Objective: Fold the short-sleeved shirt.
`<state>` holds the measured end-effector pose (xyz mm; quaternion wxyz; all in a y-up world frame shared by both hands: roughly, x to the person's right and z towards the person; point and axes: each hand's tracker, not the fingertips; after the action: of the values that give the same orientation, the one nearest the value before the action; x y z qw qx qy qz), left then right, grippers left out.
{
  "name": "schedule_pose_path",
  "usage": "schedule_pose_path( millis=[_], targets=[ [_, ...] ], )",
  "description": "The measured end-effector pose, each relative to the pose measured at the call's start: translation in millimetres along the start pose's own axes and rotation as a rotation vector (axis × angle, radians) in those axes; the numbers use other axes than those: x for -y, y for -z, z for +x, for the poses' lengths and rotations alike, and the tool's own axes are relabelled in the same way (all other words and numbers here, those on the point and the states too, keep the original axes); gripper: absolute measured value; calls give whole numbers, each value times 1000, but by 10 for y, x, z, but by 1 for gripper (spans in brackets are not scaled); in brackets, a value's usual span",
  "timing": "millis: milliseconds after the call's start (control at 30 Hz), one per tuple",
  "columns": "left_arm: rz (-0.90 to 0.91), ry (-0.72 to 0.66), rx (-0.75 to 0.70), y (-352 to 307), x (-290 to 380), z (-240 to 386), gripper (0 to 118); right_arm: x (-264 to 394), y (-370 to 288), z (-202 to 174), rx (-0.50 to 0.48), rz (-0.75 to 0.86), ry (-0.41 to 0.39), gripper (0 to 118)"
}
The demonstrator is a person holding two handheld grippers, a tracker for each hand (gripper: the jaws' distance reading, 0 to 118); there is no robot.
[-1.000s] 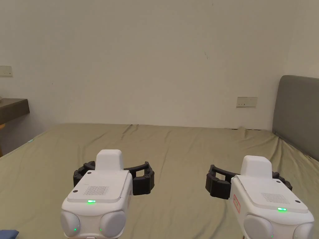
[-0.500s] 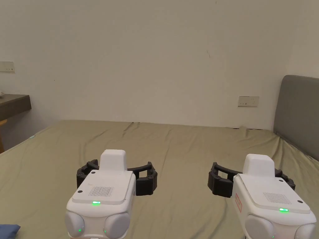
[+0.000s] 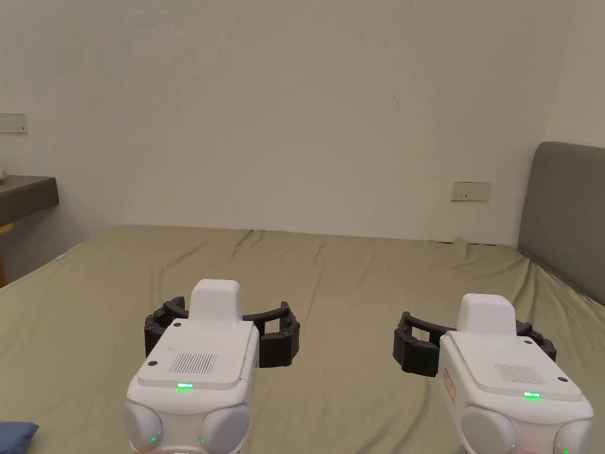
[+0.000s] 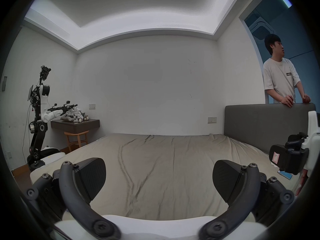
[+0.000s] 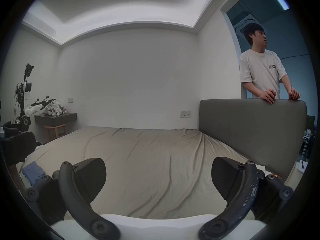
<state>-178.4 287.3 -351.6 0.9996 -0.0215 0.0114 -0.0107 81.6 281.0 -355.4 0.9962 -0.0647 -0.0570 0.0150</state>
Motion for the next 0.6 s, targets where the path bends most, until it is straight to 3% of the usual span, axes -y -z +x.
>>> schedule_pose_path(
  millis=[600],
  targets=[
    [2, 11, 21, -29, -10, 48, 118, -43, -1, -14, -11, -8, -11, 118]
  ],
)
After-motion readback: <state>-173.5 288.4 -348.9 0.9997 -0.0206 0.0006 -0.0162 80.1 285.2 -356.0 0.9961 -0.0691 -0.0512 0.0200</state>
